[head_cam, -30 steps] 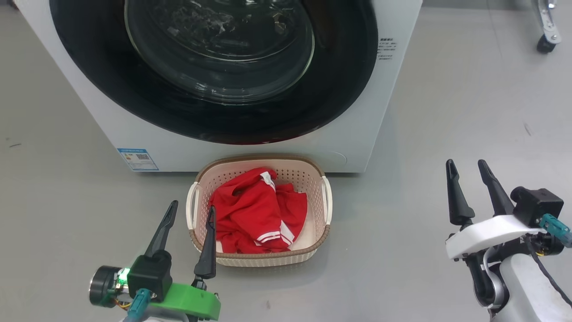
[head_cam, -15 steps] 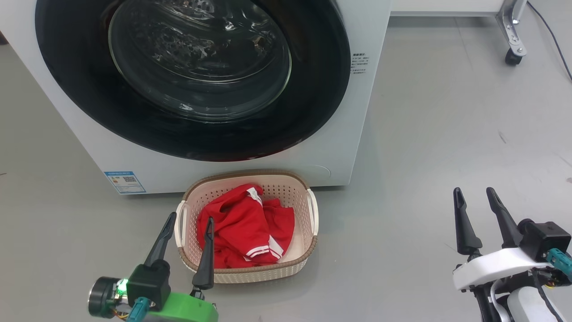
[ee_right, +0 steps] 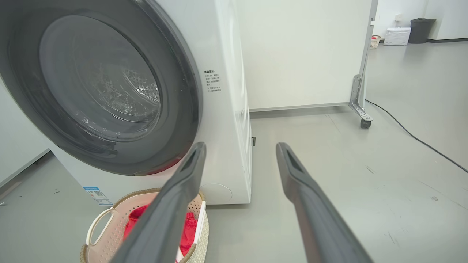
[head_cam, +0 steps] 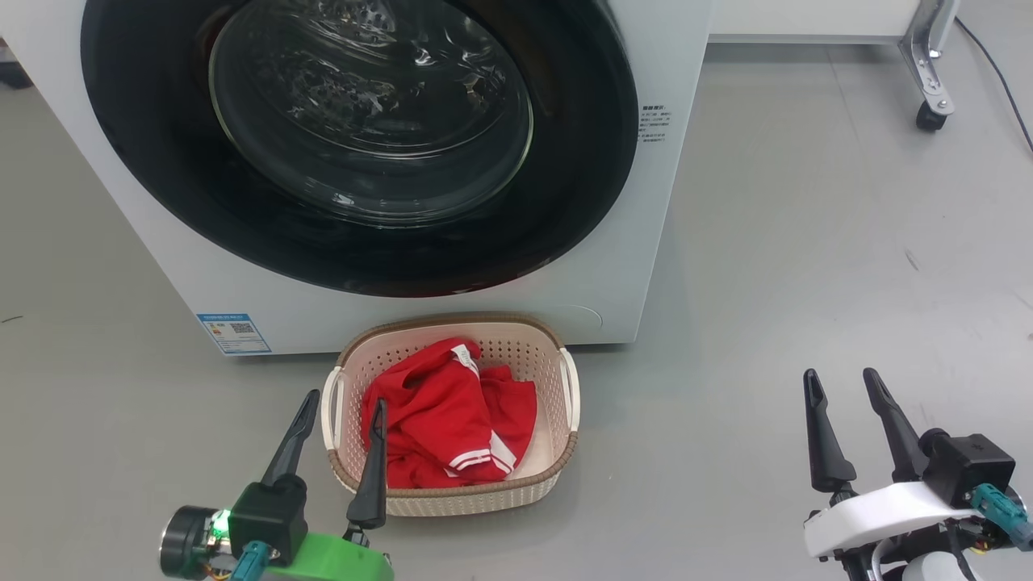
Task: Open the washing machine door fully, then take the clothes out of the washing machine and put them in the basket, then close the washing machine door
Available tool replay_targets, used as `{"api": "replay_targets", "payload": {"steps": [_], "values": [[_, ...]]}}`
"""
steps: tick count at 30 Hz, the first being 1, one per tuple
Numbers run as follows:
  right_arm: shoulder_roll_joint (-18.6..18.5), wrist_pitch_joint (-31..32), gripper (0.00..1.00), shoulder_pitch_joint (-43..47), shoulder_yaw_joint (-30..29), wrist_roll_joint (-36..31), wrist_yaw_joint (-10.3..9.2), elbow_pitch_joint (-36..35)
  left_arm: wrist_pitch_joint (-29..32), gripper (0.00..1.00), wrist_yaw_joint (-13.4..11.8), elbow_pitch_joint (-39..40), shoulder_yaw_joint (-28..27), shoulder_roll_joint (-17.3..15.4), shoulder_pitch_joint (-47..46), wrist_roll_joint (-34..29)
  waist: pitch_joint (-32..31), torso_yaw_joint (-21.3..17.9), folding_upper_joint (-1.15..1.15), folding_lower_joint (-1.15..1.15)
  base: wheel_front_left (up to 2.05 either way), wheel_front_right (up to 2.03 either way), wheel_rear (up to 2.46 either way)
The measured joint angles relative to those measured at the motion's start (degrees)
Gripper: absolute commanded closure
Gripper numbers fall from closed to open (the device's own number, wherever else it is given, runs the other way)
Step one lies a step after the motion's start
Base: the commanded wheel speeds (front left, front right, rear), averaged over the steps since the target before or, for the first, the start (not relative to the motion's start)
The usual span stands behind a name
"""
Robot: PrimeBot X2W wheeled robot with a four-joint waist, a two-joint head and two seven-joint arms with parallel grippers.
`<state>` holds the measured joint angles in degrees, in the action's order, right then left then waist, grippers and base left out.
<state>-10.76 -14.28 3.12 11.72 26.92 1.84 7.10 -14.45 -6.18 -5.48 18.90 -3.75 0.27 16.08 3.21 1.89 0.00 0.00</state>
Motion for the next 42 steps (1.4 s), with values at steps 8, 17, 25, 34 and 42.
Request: {"api": "replay_targets", "payload": {"steps": [8, 17, 25, 34, 42], "values": [[0.26, 0.00, 0.00, 1.24, -0.05, -0.90, -0.05, -1.15, 0.00, 0.00, 0.01, -0.18, -0.11, 0.00, 0.31, 0.05, -0.35, 0.50, 0.00, 0.00, 0.00, 0.00, 0.00], [0.49, 0.00, 0.00, 2.32, -0.25, -1.44, -0.05, -2.05, 0.00, 0.00, 0.01, -0.10, -0.30, 0.00, 0.36, 0.05, -0.24, 0.82, 0.00, 0.00, 0.00, 0.00, 0.00], [0.56, 0.00, 0.00, 2.38, -0.70, -1.86, -0.05, -2.75, 0.00, 0.00, 0.02, -0.01, -0.29, 0.02, 0.40, 0.05, 0.10, 0.78, 0.00, 0.00, 0.00, 0.00, 0.00], [0.67, 0.00, 0.00, 3.25, -0.97, -1.92, 0.01, -3.01, 0.00, 0.00, 0.52, 0.18, -0.29, 0.05, 0.42, 0.05, 0.22, 0.94, 0.00, 0.00, 0.00, 0.00, 0.00], [0.80, 0.00, 0.00, 3.31, -1.30, -1.94, 0.03, -3.08, 0.00, 0.00, 0.53, 0.27, -0.27, 0.08, 0.43, 0.05, 0.33, 1.07, 0.00, 0.00, 0.00, 0.00, 0.00]]}}
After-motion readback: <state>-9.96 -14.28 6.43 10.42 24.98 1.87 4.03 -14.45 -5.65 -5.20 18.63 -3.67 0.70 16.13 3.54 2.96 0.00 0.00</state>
